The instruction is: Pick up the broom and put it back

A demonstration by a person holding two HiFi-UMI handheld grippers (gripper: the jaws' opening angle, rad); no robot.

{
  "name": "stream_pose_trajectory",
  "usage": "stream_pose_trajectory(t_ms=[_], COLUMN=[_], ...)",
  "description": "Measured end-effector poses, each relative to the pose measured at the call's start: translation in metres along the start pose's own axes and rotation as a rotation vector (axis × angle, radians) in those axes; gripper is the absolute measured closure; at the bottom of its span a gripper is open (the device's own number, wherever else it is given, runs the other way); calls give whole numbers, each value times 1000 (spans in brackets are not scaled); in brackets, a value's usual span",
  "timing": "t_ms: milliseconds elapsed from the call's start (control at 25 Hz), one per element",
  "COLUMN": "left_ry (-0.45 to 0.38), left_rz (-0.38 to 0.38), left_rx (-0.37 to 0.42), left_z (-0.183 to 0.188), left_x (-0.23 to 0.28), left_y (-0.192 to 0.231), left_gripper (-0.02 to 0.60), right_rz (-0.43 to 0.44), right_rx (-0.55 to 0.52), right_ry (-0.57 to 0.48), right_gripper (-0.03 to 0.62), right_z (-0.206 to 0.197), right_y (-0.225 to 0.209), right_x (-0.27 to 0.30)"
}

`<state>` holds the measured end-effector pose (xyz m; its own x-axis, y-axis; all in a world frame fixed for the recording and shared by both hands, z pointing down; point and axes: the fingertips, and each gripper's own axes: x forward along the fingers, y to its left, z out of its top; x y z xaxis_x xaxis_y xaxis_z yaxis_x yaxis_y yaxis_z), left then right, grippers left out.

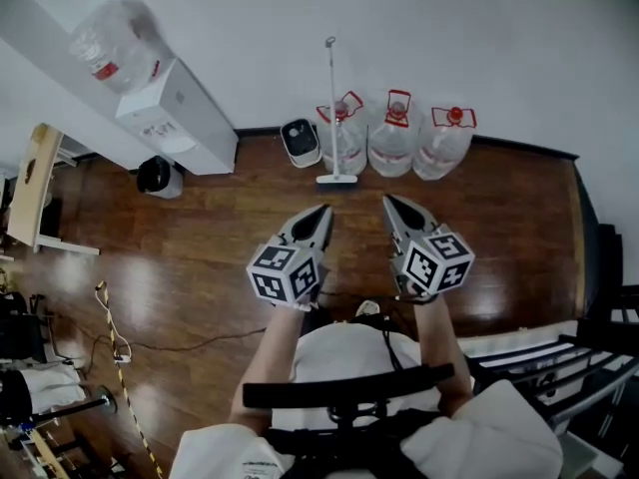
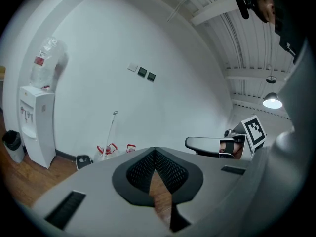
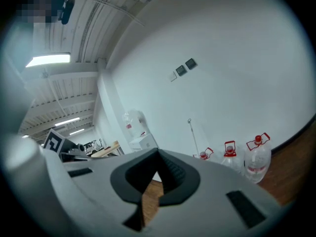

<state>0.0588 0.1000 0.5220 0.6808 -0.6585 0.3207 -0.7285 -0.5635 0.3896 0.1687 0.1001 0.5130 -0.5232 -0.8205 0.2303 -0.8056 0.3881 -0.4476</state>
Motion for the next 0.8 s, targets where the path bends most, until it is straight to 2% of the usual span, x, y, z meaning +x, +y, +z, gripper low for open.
stream_pose_trajectory(t_ms=[360,800], left_ry=[-43,-62], left_rz=[-55,-124], left_rx=[23,34], left_z=[23,39], left_x=[-19,-30], left_y=[-6,-1], left_gripper=[595,595], right_rz=[-38,-97], right_rx=[-71,-77], right_ry=[-2,-1], right_gripper=[585,585], right_z=[8,9], right_y=[33,50], right_x=[-7,-3])
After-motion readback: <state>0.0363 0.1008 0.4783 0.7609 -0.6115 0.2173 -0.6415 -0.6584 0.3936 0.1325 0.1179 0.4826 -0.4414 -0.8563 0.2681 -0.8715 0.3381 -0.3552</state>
